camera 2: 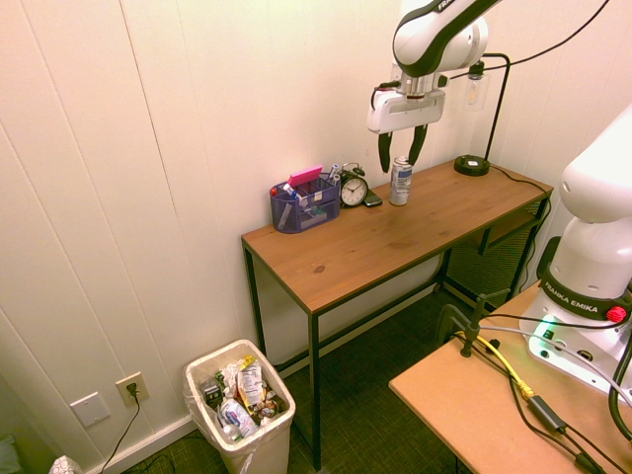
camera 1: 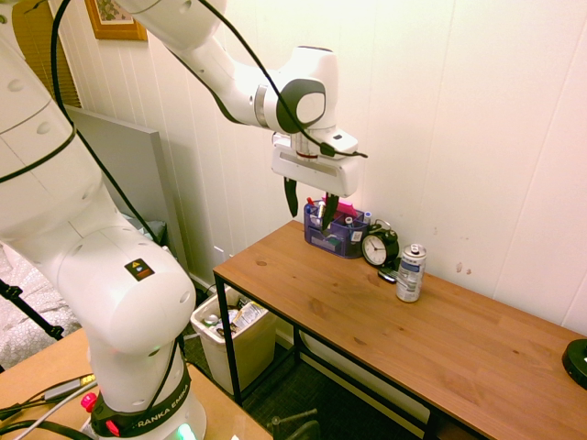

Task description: Throw the can in the trash bin

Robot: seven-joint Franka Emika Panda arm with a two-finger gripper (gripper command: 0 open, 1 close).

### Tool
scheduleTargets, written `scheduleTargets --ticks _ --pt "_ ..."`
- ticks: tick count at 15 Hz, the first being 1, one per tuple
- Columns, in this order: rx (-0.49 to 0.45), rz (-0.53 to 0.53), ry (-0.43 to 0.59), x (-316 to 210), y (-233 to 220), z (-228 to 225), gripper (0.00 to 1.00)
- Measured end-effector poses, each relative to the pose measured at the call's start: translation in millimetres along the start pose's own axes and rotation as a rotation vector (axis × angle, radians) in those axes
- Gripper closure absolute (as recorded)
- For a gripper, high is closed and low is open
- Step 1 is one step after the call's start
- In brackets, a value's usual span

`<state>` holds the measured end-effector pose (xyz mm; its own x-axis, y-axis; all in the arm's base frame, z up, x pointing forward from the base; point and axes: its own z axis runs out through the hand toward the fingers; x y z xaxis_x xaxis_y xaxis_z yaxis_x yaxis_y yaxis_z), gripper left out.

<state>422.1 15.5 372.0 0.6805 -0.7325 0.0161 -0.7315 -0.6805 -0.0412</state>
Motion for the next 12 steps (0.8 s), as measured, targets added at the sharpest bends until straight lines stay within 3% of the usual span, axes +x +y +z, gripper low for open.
scheduleTargets --ticks 3,6,9,12 --pt "-0.015 0.022 -0.017 0.9 0.4 10.2 0.0" --pt "-0.049 0.136 -0.031 23.6 11.5 58.6 0.0" --pt "-0.039 0.277 -0.032 77.1 43.0 93.2 0.0" --pt "0.016 0.4 -0.003 133.7 49.9 82.1 0.0"
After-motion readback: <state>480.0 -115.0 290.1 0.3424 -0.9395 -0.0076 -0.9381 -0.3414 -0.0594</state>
